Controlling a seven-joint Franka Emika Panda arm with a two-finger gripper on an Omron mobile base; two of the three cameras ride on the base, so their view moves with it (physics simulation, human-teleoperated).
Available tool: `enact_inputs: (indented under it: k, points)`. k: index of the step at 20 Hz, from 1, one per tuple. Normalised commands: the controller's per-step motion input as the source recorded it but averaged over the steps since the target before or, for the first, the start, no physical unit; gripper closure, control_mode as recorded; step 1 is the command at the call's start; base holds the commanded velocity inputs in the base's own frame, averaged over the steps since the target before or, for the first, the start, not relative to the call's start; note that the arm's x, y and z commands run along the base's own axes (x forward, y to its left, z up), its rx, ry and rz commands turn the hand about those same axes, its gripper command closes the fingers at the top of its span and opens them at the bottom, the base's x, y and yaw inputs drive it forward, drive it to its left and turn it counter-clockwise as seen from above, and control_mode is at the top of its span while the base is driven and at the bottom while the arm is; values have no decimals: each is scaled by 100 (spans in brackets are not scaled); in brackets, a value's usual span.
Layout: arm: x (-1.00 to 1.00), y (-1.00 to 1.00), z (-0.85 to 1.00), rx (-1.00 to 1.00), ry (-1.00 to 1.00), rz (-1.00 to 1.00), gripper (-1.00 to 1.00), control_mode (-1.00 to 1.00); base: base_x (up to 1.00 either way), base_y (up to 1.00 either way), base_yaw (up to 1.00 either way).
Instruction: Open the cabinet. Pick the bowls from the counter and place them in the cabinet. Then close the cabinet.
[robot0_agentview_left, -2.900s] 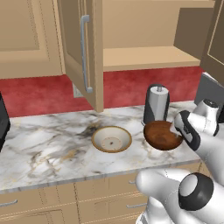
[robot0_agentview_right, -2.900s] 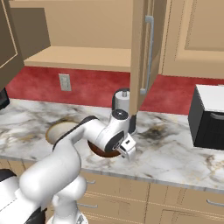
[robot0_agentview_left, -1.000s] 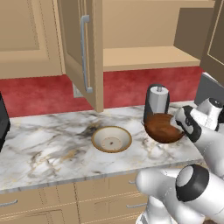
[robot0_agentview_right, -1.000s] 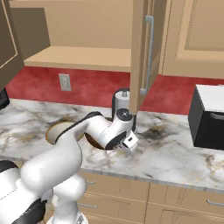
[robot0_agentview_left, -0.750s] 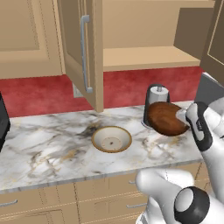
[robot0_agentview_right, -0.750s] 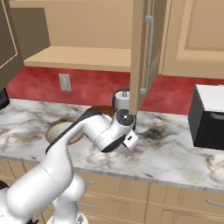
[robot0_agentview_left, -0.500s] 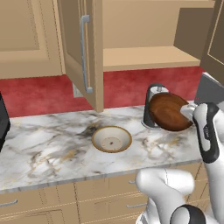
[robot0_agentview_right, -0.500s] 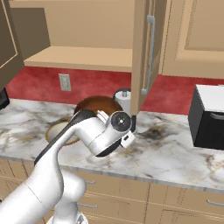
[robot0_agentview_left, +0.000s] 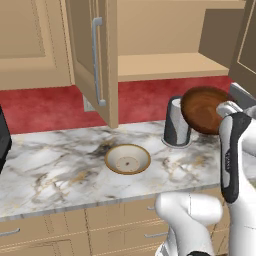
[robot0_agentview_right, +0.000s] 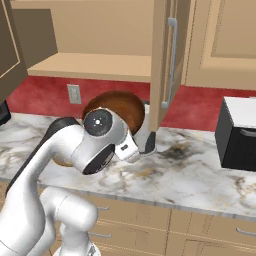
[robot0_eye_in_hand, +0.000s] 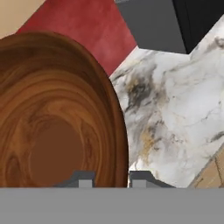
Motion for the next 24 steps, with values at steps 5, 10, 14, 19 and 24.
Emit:
enact_inputs:
  k: [5,10,14,19,24]
  points:
    - [-38,-2,70,-13,2,-48,100,-100,0,0,0]
    - [-4,1,69,-4,0,-26,100,-100,0,0,0]
    - [0,1,100,7,10,0,100,-100,0,0,0]
    - [0,4,29,8,5,1,100,-100,0,0,0]
    - [-6,40,0,1,27,10,100,-100,0,0,0]
